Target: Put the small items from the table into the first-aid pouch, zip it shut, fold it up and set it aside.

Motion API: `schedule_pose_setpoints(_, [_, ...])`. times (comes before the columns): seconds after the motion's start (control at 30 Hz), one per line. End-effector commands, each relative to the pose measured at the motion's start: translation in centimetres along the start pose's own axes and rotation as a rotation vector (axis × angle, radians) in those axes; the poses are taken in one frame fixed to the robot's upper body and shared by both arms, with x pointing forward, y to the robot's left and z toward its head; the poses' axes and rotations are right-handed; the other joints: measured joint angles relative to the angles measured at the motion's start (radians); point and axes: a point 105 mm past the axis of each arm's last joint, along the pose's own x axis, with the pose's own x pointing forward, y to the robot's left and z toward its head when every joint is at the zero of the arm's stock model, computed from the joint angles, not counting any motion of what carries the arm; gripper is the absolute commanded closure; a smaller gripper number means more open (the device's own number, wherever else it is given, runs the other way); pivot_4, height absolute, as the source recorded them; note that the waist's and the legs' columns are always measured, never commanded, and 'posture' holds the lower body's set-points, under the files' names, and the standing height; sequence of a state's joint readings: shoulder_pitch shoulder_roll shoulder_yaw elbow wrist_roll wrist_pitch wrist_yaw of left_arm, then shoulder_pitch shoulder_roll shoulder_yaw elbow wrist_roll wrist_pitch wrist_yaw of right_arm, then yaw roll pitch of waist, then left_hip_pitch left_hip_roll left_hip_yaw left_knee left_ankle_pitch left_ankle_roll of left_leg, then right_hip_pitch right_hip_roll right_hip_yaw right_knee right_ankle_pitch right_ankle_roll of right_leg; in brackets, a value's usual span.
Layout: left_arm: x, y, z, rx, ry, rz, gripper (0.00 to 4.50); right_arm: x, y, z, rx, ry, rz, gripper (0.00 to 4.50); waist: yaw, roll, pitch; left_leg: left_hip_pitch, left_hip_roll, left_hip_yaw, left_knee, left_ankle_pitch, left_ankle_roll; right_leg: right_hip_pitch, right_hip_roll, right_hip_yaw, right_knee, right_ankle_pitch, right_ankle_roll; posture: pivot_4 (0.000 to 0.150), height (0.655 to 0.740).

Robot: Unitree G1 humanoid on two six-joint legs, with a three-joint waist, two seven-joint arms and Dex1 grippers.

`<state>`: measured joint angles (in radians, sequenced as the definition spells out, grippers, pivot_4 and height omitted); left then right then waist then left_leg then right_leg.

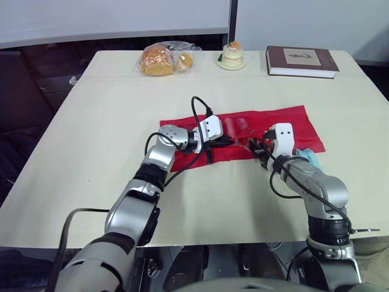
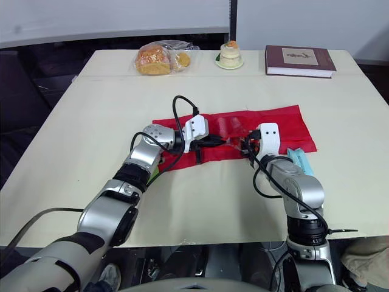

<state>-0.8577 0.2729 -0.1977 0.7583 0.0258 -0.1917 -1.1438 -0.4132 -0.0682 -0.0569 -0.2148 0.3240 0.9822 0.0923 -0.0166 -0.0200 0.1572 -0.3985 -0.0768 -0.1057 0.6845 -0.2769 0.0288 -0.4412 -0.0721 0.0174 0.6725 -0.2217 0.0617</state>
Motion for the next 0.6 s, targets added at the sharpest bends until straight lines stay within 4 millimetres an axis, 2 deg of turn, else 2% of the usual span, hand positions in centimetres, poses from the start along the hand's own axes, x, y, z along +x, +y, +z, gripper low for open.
schedule_pose_setpoints(0.03, [0.4,-0.4,1.3,0.042,-0.042,-0.019,4.5,0.6,0.4,1.7,0.016,-0.094,-0.028,4.11,-0.001,0.0,0.0,0.0,0.0,0.0,0.0,0.0,0.0,-0.001,0.0,0.0,0.0,0.0,0.0,0.15,0.7289])
schedule_pose_setpoints(0.1, [0.4,-0.5,1.1,0.04,-0.04,-0.02,4.5,0.9,0.2,1.9,0.034,-0.125,-0.053,4.11,-0.003,0.001,0.0,0.0,0.0,0.001,0.0,0.0,0.0,-0.001,0.0,0.001,0.001,0.0,0.0,0.15,0.7289])
schedule_pose_setpoints(0.17, [0.3,-0.4,1.0,0.035,-0.036,-0.015,4.5,0.7,0.3,2.0,0.02,-0.145,-0.043,3.04,-0.004,0.001,0.0,0.0,0.0,0.001,0.0,0.0,0.0,-0.001,0.0,0.001,0.001,0.0,0.0,0.15,0.7289])
schedule_pose_setpoints(0.2, [0.2,-0.4,0.8,0.03,-0.031,-0.009,4.5,0.3,0.4,1.7,-0.004,-0.141,-0.037,2.79,-0.003,0.001,0.0,0.0,0.0,0.001,0.0,0.0,0.0,-0.001,0.0,0.001,0.001,0.0,0.0,0.15,0.7289])
schedule_pose_setpoints(0.23, [0.1,-0.3,0.6,0.027,-0.025,-0.004,4.5,0.0,0.4,1.3,-0.03,-0.134,-0.032,2.26,-0.001,0.001,0.0,0.0,0.0,0.001,0.0,0.0,0.0,-0.001,0.0,0.001,0.001,0.0,0.0,0.15,0.7289])
schedule_pose_setpoints(0.33, [-0.2,-0.1,0.2,0.02,-0.013,0.009,4.5,-1.4,1.0,0.4,-0.095,-0.116,0.018,1.28,0.0,0.001,-0.001,0.0,0.0,0.001,0.0,0.0,0.0,-0.001,0.0,0.001,0.0,0.0,0.0,0.15,0.7289])
schedule_pose_setpoints(0.5, [-0.4,0.4,0.1,0.018,-0.007,0.023,4.5,-3.5,1.8,0.0,-0.189,-0.108,0.085,1.28,-0.003,0.001,-0.001,0.0,0.0,0.001,0.0,0.0,0.0,-0.001,0.001,0.001,0.001,0.0,0.0,0.15,0.7289])
schedule_pose_setpoints(0.6, [-0.4,0.5,0.2,0.018,-0.008,0.024,4.5,-4.2,1.9,-0.2,-0.214,-0.106,0.107,2.01,-0.002,0.001,-0.001,0.0,0.0,0.001,0.0,0.0,0.0,-0.001,0.001,0.001,0.001,0.0,0.0,0.15,0.7289])
